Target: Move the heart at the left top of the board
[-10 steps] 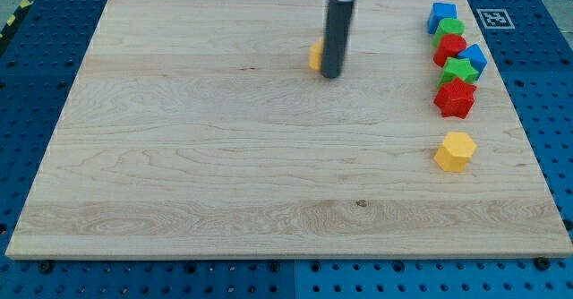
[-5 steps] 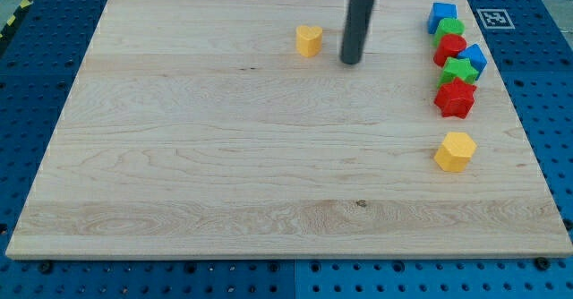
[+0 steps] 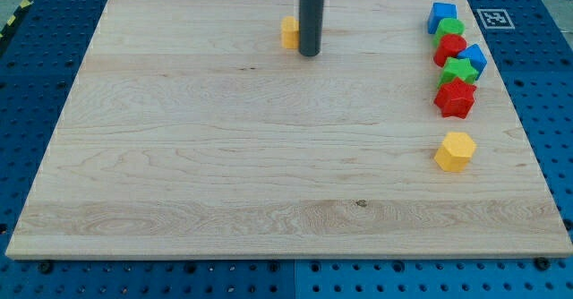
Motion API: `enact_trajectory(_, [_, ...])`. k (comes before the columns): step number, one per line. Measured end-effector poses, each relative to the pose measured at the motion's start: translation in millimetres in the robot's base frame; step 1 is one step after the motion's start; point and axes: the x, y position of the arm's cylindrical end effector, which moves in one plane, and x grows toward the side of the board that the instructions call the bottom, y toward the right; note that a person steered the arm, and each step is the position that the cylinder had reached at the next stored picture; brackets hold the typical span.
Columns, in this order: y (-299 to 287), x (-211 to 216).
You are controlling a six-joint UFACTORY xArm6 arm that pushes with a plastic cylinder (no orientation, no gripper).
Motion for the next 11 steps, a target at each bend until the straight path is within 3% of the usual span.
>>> enact_trajectory(1, [-25.7, -23.5])
enact_trajectory(3, [-154.7, -50.0])
enact_trajectory(5, [-27.6, -26.5])
enact_trajectory(6, [5.6, -27.5])
enact_trajectory(8, [-76.2, -74.9])
enact_trajectory(9, [-154.8, -74.9])
enact_trajectory(10, [-193.1, -74.9])
enact_trajectory(11, [-173.1, -66.9])
